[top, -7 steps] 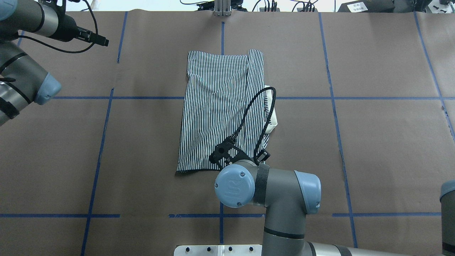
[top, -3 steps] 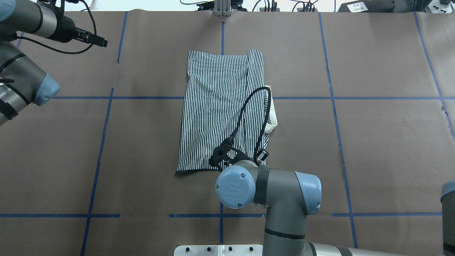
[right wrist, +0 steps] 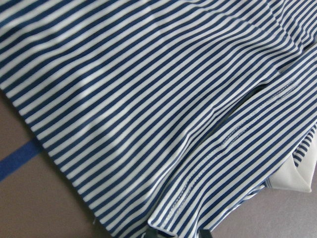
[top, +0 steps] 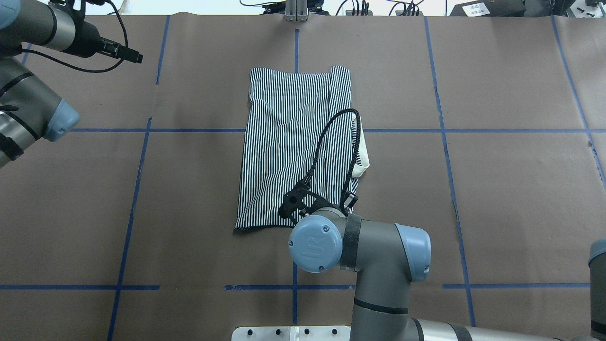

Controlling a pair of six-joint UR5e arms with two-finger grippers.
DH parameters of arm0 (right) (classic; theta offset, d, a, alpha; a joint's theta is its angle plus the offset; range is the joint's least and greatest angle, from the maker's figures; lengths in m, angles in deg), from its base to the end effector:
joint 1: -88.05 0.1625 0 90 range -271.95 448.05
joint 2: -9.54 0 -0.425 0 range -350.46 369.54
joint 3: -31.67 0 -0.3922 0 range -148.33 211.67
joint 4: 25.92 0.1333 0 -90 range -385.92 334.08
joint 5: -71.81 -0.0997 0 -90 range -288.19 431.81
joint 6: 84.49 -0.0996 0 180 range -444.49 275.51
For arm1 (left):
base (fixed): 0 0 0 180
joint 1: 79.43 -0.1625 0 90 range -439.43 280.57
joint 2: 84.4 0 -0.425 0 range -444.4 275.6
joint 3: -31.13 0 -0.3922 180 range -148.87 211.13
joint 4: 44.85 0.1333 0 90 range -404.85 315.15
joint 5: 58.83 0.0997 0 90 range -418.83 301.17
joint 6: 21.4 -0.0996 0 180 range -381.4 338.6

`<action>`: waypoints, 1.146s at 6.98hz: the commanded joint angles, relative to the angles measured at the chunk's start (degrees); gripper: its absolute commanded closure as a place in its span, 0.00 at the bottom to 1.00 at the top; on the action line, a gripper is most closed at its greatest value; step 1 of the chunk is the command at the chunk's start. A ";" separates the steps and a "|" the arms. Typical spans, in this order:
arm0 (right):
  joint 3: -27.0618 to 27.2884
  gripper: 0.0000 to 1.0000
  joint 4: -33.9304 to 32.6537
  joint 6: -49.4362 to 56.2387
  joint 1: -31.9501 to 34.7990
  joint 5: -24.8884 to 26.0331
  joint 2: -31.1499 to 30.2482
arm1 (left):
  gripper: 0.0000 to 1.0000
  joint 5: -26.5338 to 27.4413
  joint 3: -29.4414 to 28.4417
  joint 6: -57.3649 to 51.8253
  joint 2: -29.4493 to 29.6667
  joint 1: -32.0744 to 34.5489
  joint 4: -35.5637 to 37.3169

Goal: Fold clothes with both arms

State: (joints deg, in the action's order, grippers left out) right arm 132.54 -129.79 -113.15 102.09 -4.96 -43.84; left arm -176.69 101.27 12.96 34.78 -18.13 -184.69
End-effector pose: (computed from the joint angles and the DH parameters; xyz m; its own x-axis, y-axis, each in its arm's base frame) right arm -0.5978 -0.3104 0.2400 0.7026 -0.7048 0.0983 0.5367 0.6155 0.5772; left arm 0.2701 -0.6740 0.4296 0.6200 0.3872 -0.6823 0.1257 0.8095 0.5736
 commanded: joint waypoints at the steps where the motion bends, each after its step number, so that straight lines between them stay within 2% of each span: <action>1: -0.14 0.61 0.25 0.45 0.28 0.30 -0.15 | 0.00 0.00 -0.08 0.00 -0.01 -0.04 0.00; 2: -0.15 0.60 0.43 0.62 0.28 0.22 -0.07 | 0.00 0.00 -0.09 0.00 -0.01 -0.04 0.00; 4: 0.03 0.50 0.69 0.27 0.28 -0.04 -0.15 | 0.00 0.09 -0.09 0.00 0.08 -0.04 0.09; 5: -0.06 0.50 0.69 0.10 0.02 -0.05 -0.15 | 0.00 0.09 -0.09 0.00 -0.01 -0.04 0.09; 8: -0.32 0.63 0.69 0.36 -0.16 -0.13 -0.15 | 0.00 0.09 -0.09 0.00 -0.01 -0.04 0.09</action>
State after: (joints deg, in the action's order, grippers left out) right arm 132.31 -129.10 -112.89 102.02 -5.03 -43.99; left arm -176.61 101.18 12.96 34.78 -18.17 -184.62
